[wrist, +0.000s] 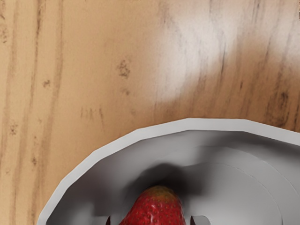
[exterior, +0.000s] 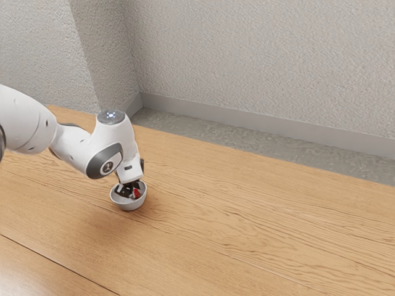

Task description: Take strawberry from the bowl

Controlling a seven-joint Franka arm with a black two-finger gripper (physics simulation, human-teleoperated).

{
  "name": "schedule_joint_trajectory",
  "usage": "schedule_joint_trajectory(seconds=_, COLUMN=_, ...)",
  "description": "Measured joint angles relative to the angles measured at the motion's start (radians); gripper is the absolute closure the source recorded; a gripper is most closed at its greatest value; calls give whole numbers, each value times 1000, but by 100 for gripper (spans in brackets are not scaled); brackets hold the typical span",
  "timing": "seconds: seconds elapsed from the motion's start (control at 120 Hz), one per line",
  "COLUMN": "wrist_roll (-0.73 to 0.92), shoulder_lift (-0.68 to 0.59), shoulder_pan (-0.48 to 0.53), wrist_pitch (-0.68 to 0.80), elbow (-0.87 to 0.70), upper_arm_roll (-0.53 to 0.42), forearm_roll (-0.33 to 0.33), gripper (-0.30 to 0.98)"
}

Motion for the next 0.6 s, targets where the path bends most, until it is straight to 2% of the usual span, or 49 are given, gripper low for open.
schedule_joint_trajectory(seconds=0.6, wrist_roll=45, shoulder_lift=6, shoulder_pan=-1, wrist_pitch=17, elbow=-6, upper_arm_roll=-1, forearm_roll=-39, gripper=61)
